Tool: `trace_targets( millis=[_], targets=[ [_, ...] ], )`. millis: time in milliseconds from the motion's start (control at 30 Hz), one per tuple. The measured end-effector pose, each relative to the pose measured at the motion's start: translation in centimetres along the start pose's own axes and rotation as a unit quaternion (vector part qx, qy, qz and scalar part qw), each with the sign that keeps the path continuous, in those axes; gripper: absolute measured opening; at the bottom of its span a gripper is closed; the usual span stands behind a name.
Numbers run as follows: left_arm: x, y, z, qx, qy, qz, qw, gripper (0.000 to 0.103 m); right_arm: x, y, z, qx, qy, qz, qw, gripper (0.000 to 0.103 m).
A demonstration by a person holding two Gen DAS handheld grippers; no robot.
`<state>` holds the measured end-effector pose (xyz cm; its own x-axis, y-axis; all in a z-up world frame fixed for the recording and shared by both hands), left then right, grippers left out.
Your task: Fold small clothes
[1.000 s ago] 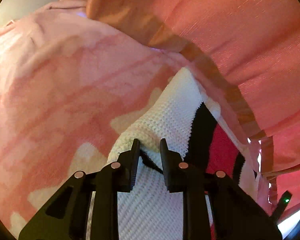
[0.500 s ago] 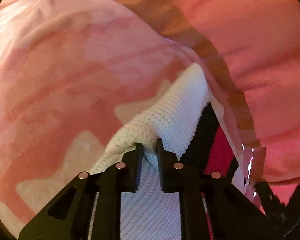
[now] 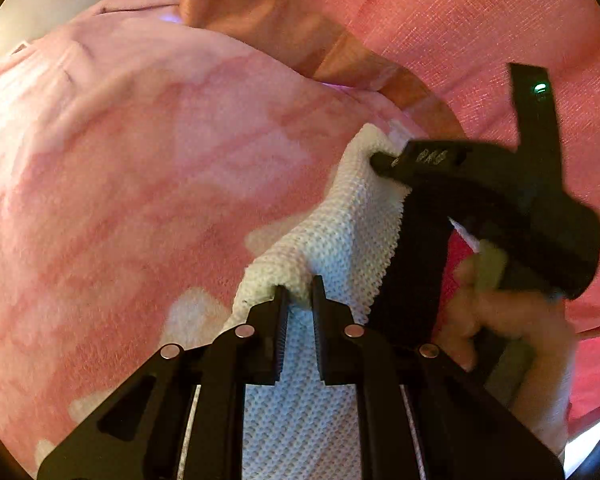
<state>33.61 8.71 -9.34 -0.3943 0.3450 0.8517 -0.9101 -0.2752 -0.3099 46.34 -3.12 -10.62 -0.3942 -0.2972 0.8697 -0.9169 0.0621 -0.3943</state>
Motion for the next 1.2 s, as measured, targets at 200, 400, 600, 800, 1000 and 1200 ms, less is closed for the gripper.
trace_targets(
  millis=[200, 400, 600, 800, 1000, 1200],
  targets=[
    [-0.2, -0.2, 0.1, -0.009, 0.000, -0.001, 1.0000, 0.013, 1.2, 0.0, 0.3, 0.023, 0.031, 0.020, 0.999, 0.038],
    [-0.1, -0.5, -0.3, -0.003, 0.000, 0.002, 1.0000, 0.011, -1.2, -0.7, -1.2, 0.049, 0.056, 0.022, 0.997, 0.010],
    [0.1, -0.7, -1.0, 0.003, -0.007, 0.018, 0.9998, 0.011, -2.2, -1.4, -0.9, 0.037, 0.055, 0.019, 0.998, 0.013],
    [0.2, -0.5, -0.4, -0.016, -0.016, 0.031, 0.9993, 0.011, 9.1, 2.1, 0.2, 0.042, 0.040, 0.075, 0.995, 0.017],
    [3.0, 0.0, 0.1, -0.036, 0.010, 0.018, 0.9991, 0.017, 24.6, 15.3, 9.8, -0.017, 0.134, 0.103, 0.985, 0.047],
    [9.3, 4.1, 1.8, -0.120, 0.004, 0.032, 0.9923, 0.052, 31.7, 34.4, 18.0, -0.160, 0.168, 0.041, 0.972, 0.048]
  ],
)
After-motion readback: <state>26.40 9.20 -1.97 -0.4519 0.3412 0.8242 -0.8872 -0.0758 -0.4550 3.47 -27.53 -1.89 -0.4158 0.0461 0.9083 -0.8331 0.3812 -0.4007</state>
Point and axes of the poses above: each gripper's, at about its wrist camera, not at the fingertips, and x roughly against the way its jaws point, z to its right, y to its underside, the point moved 3 cm from there along -x, roughly the way its jaws point, and after that the axes turned 6 degrees about -z, right-handed, at the moved point
